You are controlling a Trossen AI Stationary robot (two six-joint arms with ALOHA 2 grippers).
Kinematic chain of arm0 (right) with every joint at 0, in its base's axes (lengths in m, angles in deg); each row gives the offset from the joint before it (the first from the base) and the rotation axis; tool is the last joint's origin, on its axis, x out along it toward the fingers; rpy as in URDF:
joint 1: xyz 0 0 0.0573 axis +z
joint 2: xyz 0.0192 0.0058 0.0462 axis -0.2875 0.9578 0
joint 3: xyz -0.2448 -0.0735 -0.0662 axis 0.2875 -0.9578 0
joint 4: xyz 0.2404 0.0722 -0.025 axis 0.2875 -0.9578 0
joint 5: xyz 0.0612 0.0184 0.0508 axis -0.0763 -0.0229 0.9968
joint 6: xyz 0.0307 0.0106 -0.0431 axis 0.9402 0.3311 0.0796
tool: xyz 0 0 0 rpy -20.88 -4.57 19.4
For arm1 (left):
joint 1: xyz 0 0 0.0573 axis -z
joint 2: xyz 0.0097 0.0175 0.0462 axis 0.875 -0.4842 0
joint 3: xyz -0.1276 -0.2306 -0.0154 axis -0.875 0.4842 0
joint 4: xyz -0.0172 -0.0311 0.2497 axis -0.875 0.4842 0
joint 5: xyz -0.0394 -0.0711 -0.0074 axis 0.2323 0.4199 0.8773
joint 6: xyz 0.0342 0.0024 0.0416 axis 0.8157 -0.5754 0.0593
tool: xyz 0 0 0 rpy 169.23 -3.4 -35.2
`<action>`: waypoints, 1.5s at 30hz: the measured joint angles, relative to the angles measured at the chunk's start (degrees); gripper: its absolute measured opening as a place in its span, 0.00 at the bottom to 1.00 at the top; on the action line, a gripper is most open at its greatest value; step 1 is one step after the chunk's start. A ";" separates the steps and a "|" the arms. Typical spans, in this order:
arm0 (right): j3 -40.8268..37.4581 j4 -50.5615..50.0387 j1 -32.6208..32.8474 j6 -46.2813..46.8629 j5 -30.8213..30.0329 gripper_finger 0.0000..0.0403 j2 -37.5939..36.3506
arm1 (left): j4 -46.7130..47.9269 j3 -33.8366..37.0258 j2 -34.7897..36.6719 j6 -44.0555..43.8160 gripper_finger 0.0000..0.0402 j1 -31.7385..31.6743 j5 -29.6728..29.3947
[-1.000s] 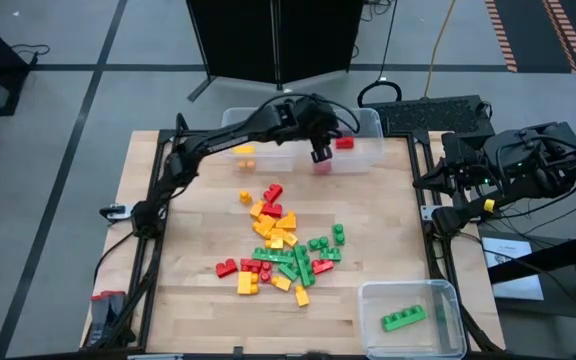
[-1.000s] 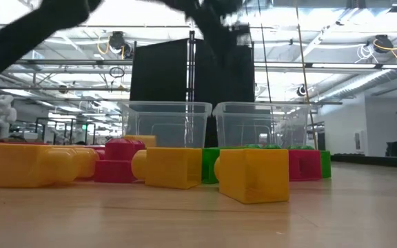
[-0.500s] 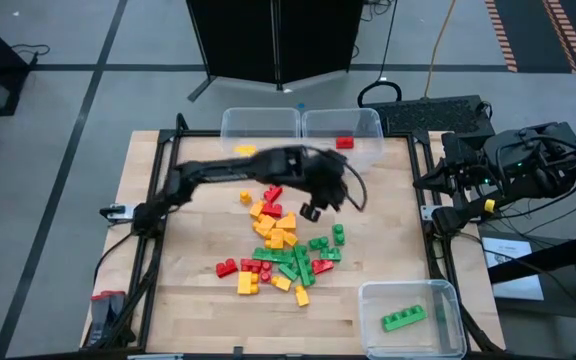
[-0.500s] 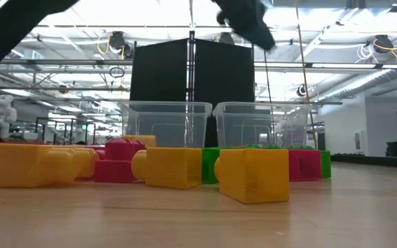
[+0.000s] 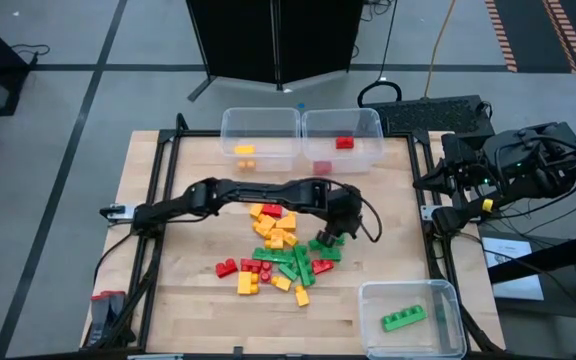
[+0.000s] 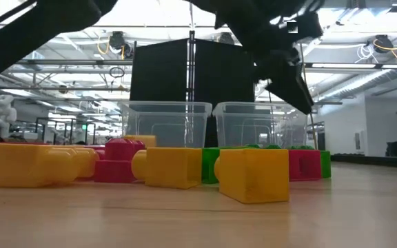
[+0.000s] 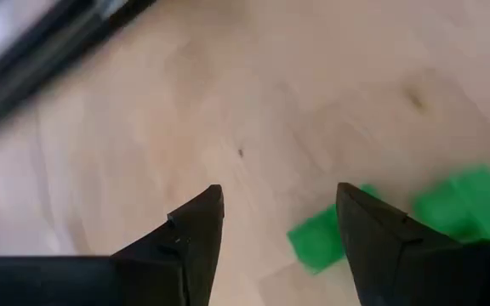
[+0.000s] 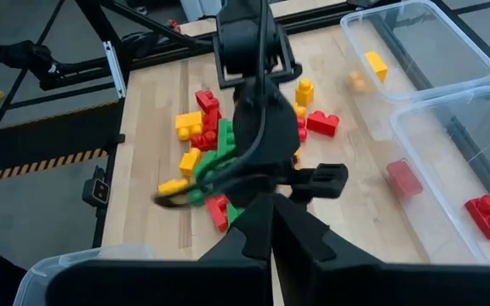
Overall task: Sort blocks
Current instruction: Put the green piece into the bottom right transparent bin
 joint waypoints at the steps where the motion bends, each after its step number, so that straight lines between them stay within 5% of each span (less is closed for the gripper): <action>1: 0.01 -0.01 0.00 -0.01 0.00 0.00 0.00 | 0.85 0.00 -0.11 -4.95 0.49 0.00 -0.51; 23: 0.02 0.00 0.00 -0.35 -0.04 0.00 0.02 | 4.52 -0.09 -0.29 -65.41 0.49 -0.28 -4.22; 45: 0.02 0.44 0.00 -0.17 -0.04 0.00 1.46 | 4.39 -0.31 -7.64 -69.91 0.49 2.88 -5.99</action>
